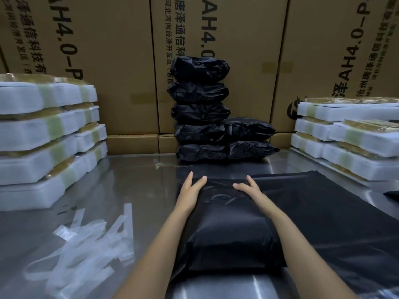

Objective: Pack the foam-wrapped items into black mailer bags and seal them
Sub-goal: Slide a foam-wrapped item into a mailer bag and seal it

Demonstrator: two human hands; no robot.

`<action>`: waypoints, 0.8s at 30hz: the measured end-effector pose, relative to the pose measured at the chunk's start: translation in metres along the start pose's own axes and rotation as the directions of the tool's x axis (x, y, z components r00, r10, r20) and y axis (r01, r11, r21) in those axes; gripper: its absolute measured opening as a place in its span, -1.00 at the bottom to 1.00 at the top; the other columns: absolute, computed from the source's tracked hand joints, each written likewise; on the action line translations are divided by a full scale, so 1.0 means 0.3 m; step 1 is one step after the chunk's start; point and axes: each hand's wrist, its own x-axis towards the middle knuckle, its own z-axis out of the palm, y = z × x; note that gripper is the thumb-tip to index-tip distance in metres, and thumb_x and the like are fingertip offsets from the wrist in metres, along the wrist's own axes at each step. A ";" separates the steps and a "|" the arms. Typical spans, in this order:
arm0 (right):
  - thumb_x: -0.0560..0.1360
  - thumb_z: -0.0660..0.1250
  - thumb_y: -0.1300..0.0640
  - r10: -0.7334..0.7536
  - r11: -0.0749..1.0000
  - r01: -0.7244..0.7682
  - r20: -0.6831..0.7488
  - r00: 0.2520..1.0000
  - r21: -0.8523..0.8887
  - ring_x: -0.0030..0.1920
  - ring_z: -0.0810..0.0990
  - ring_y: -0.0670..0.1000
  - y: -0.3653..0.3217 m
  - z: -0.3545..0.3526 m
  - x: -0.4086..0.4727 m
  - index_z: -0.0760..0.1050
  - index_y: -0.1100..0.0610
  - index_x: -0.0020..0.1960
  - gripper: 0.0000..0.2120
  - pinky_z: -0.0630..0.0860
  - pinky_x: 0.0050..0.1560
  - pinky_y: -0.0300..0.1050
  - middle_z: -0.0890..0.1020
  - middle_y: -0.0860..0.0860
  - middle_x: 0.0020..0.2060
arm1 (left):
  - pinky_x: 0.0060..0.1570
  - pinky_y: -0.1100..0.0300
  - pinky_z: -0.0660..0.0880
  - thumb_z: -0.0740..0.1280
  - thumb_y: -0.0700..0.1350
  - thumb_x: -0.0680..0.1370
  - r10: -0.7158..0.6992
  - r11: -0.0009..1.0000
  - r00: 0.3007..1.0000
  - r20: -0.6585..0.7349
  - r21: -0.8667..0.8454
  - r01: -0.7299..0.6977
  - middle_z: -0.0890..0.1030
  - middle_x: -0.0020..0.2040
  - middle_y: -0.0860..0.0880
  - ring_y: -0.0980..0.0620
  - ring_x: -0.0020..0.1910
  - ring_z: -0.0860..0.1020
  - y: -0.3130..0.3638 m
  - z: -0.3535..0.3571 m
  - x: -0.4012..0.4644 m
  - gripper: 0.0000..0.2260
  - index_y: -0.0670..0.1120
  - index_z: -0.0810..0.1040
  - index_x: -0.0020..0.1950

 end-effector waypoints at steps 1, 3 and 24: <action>0.45 0.34 -0.17 0.002 1.000 -0.002 -0.002 1.000 0.023 0.54 0.05 0.05 -0.001 -0.002 0.001 -0.05 -0.08 0.57 -0.15 0.11 0.48 0.10 0.02 -0.06 0.56 | 0.32 0.16 0.15 0.27 0.15 0.54 0.005 0.999 1.000 -0.010 -0.040 -0.005 0.19 0.53 0.04 0.01 0.48 0.19 -0.004 0.004 -0.002 -0.39 0.07 0.15 0.54; 0.46 0.35 -0.15 0.011 0.999 -0.010 -0.013 1.000 0.051 0.52 0.13 0.05 -0.001 -0.001 -0.003 -0.03 -0.08 0.57 -0.17 0.18 0.45 0.05 0.05 -0.06 0.55 | 0.39 0.15 0.17 0.27 0.10 0.55 -0.010 0.991 1.000 -0.027 -0.136 0.006 0.22 0.51 0.04 0.03 0.47 0.22 -0.013 0.012 -0.003 -0.43 0.05 0.18 0.52; 0.50 0.29 -0.11 0.009 0.994 -0.010 0.002 1.000 0.107 0.25 0.34 -0.14 -0.026 0.027 -0.082 0.15 -0.05 0.53 -0.34 0.27 0.16 -0.19 0.23 -0.15 0.46 | 0.28 0.19 0.33 0.32 -0.05 0.54 -0.136 0.906 0.989 -0.061 -0.412 0.099 0.40 0.41 0.01 0.05 0.32 0.42 -0.033 0.009 -0.017 -0.46 -0.08 0.27 0.49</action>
